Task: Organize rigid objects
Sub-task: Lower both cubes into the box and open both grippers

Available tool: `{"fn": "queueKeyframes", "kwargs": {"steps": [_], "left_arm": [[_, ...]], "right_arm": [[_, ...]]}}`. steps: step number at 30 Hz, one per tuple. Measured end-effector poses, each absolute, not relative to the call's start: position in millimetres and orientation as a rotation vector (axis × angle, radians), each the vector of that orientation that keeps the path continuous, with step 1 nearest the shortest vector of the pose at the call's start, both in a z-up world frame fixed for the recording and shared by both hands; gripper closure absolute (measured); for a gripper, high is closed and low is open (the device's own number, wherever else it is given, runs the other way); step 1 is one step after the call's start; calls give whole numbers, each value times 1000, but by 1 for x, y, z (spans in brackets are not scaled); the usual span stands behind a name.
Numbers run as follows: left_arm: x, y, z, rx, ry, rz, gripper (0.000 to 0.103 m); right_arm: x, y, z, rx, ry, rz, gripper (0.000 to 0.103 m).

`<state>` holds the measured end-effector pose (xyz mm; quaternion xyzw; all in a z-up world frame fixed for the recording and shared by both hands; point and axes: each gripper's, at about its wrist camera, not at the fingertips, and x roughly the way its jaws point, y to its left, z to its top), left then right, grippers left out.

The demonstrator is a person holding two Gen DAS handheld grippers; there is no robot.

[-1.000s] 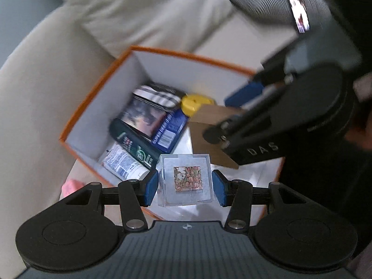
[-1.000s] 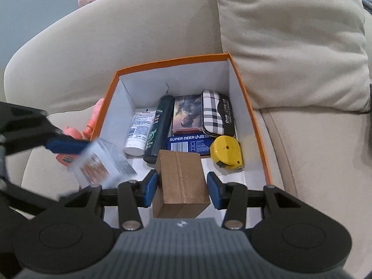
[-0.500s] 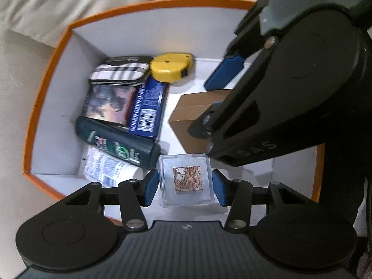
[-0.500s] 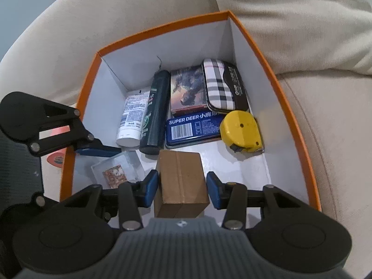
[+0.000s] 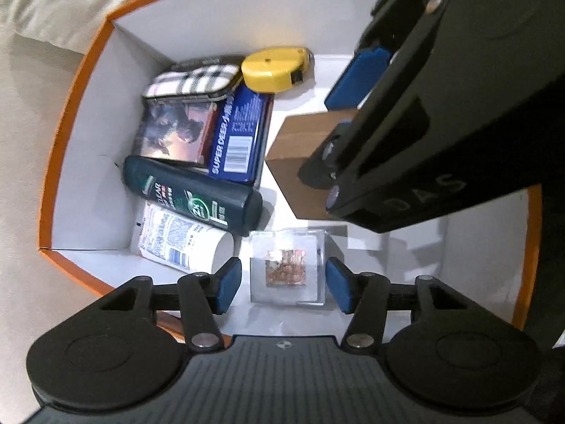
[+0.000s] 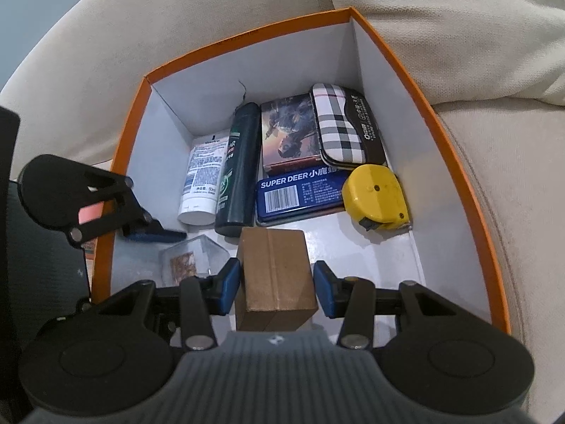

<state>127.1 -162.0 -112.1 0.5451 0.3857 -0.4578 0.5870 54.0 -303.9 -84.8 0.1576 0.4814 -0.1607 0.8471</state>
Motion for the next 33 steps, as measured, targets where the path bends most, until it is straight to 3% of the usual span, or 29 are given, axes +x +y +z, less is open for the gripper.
{"fn": "queueKeyframes", "kwargs": {"steps": [2,14,24,30,33], "left_arm": [[127,-159,-105,1239,886,-1072,30],[136,-116,-32,773,865,-976,30],[134,-81,-8,540,919,-816,30],[139,-60,-6,389,956,-733,30],[140,-49,-7,304,971,-692,30]], "right_arm": [[54,-304,-85,335,1017,-341,56],[54,-301,-84,349,1010,-378,57],[75,-277,-92,234,1006,-345,56],[73,-278,-90,261,1001,-260,53],[68,-277,-88,249,1015,-227,43]]}}
